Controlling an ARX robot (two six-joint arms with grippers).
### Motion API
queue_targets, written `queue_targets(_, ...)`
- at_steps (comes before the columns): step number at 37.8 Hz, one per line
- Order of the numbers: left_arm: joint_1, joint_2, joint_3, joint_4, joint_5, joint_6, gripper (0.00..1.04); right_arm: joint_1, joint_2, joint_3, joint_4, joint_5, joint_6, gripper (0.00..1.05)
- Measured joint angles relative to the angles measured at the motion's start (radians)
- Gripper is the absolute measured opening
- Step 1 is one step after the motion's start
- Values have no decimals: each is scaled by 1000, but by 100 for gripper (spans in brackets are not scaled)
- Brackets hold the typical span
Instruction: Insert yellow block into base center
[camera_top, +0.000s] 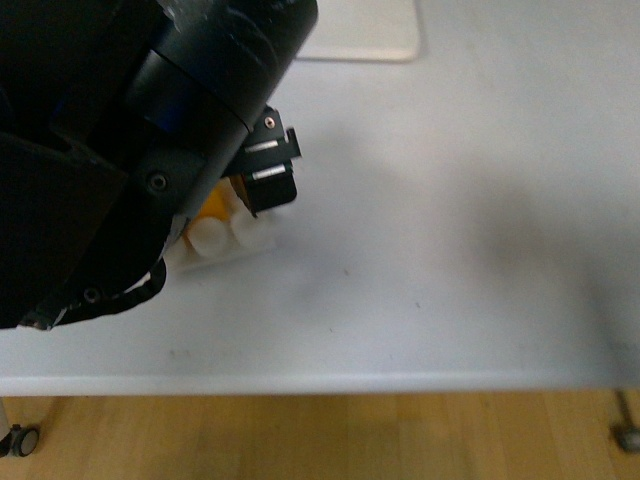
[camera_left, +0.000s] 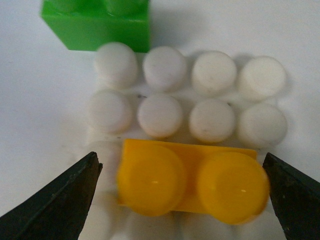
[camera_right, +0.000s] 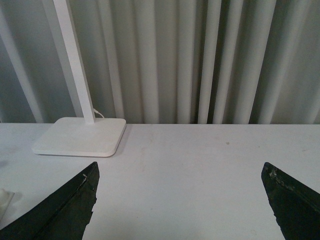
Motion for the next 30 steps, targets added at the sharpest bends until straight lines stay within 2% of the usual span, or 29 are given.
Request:
queue_targets(13,85,-284,-106,91,40,98,98,0,0,0,0,0,0,95)
queue_targets(25,197,-764,-291,-10,134,279,98,0,0,0,-1,0,-2,95)
queue_targets(26,222,-829,-317,10,132,319,97,0,0,0,-1,-1,-2,95)
queue_targets(27,253,-885,-362,119,122,397,92,0,1,0,-1,0,-2,95)
queue_targets(29,369,-1020,-472,348,204,562,79,0,0,0,-1,0,-2,95)
queue_targets(30,430,-1079,-505,380,251,610,73,0,0,0,-1,2,-2,95)
